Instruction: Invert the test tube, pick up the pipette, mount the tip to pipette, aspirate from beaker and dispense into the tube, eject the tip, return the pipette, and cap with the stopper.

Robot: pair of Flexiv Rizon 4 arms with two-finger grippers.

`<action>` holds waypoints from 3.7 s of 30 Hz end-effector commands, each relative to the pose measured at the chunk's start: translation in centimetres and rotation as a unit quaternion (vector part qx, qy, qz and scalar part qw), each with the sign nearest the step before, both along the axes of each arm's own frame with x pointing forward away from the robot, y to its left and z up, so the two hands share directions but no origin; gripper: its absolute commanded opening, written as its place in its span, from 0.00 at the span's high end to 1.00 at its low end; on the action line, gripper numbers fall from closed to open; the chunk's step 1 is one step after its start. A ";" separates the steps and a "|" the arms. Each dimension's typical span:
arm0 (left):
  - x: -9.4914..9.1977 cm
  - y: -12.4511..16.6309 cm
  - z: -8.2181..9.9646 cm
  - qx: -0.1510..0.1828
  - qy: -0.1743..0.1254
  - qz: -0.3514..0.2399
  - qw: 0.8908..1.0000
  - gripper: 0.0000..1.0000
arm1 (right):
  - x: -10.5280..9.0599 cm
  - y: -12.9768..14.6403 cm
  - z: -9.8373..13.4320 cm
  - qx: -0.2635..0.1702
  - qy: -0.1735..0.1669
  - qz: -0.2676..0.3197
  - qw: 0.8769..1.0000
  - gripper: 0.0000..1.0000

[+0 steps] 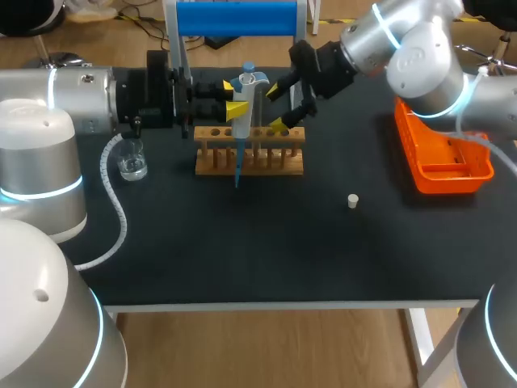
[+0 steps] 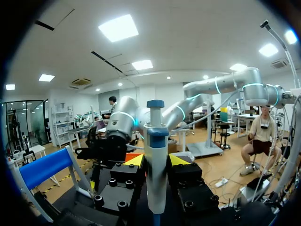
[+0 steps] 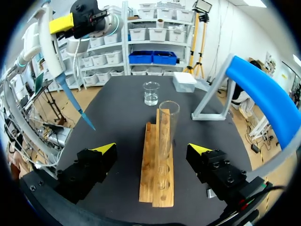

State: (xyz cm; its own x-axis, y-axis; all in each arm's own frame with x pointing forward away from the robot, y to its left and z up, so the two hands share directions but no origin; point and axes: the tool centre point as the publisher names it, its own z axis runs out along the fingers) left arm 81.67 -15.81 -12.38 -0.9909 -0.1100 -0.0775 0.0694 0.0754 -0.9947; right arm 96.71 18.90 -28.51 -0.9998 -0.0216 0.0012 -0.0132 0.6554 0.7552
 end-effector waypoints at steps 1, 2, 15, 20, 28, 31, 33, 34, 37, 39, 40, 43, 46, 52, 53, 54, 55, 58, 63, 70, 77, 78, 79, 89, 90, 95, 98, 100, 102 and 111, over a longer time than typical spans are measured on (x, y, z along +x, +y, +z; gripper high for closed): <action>-0.1 -0.1 0.0 -0.001 -0.001 0.002 1.000 1.00 | -3.1 -3.4 2.1 0.018 -0.015 -0.019 1.000 0.00; -0.1 -0.1 0.0 -0.001 -0.001 0.002 1.000 1.00 | -3.5 -3.9 2.5 0.024 -0.014 -0.021 0.999 0.00; -0.1 -0.1 0.0 -0.001 -0.001 0.002 1.000 1.00 | -9.6 -5.7 5.8 0.114 -0.023 0.041 0.992 0.00; -0.1 -0.1 0.0 -0.001 -0.001 0.002 1.000 1.00 | -11.0 -5.3 6.3 0.158 -0.008 0.063 0.985 0.00; -0.1 -0.1 0.0 -0.001 -0.001 0.002 1.000 1.00 | -13.3 -3.4 6.6 0.199 -0.001 0.088 0.976 0.00; -0.1 -0.1 0.0 -0.001 -0.001 0.002 1.000 1.00 | -14.0 -2.4 6.7 0.204 0.000 0.093 0.975 0.00; -0.1 -0.1 0.0 -0.001 -0.001 0.002 1.000 1.00 | -14.3 -1.9 6.8 0.212 0.007 0.095 0.973 0.00; -0.1 -0.1 0.0 -0.001 -0.001 0.002 1.000 1.00 | -14.5 -1.6 6.9 0.215 0.008 0.097 0.972 0.00; -0.1 -0.1 0.0 -0.001 -0.001 0.002 1.000 1.00 | -15.1 -1.0 7.4 0.224 0.006 0.100 0.969 0.00; -0.1 -0.1 0.0 -0.001 -0.001 0.002 1.000 1.00 | -15.4 -0.7 7.7 0.228 0.003 0.100 0.968 0.00; -0.1 -0.1 0.0 -0.001 -0.001 0.002 1.000 1.00 | -15.6 -0.6 7.8 0.233 0.003 0.102 0.967 0.00; -0.1 -0.1 0.0 -0.001 -0.001 0.002 1.000 1.00 | -16.1 -0.3 8.1 0.245 -0.003 0.096 0.965 0.00; -0.1 -0.1 0.0 -0.001 -0.001 0.002 1.000 1.00 | -16.4 0.4 8.3 0.261 -0.004 0.099 0.960 0.00; -0.1 -0.1 0.0 -0.001 -0.001 0.002 1.000 1.00 | -16.3 2.1 8.7 0.287 -0.001 0.092 0.953 0.00; -0.1 -0.1 0.0 -0.001 -0.001 0.002 1.000 1.00 | -16.2 2.4 8.8 0.292 0.004 0.088 0.952 0.00; -0.1 -0.1 0.0 -0.001 -0.001 0.002 1.000 1.00 | -16.0 2.7 8.9 0.297 0.007 0.084 0.951 0.00; -0.1 -0.1 0.0 -0.001 -0.001 0.002 1.000 1.00 | -15.9 2.9 8.9 0.301 0.009 0.080 0.950 0.00; -0.1 -0.1 0.0 -0.001 -0.001 0.002 1.000 1.00 | -15.6 3.7 9.2 0.311 0.014 0.070 0.948 0.00; -0.1 -0.1 0.0 -0.001 -0.001 0.002 1.000 1.00 | -15.2 5.0 9.4 0.318 0.017 0.068 0.946 0.00; -0.1 -0.1 0.0 -0.001 -0.001 0.002 1.000 1.00 | -14.6 6.3 9.7 0.326 0.014 0.058 0.944 0.00; -0.1 -0.1 0.0 -0.001 -0.001 0.002 1.000 1.00 | -13.7 7.7 10.0 0.340 0.011 0.043 0.939 0.00; -0.1 -0.1 0.0 -0.001 -0.001 0.002 1.000 1.00 | -13.6 7.9 10.1 0.344 0.012 0.042 0.938 0.00; -0.1 -0.1 0.0 -0.001 -0.001 0.002 1.000 1.00 | -13.5 8.0 10.2 0.346 0.012 0.041 0.937 0.00; -0.1 -0.1 0.0 -0.001 -0.001 0.002 1.000 1.00 | -12.6 8.9 10.4 0.368 0.036 0.040 0.928 0.00; -0.1 -0.1 0.0 -0.001 -0.001 0.002 1.000 1.00 | -12.6 8.9 10.4 0.369 0.037 0.040 0.928 0.00; -0.1 -0.1 0.0 -0.001 -0.001 0.002 1.000 1.00 | -12.6 9.3 10.6 0.374 0.039 0.043 0.926 0.00; -0.1 -0.1 0.0 -0.001 -0.001 0.002 1.000 1.00 | -12.6 9.5 10.7 0.375 0.040 0.042 0.925 0.00; -0.1 -0.1 0.0 -0.001 -0.001 0.002 1.000 1.00 | -12.6 9.5 10.8 0.376 0.039 0.040 0.925 0.00; -0.1 -0.1 0.0 -0.001 -0.001 0.002 1.000 1.00 | -12.6 9.5 10.9 0.377 0.039 0.038 0.925 0.00; -0.1 -0.1 0.0 -0.001 -0.001 0.002 1.000 1.00 | -12.8 9.6 11.0 0.377 0.039 0.035 0.925 0.00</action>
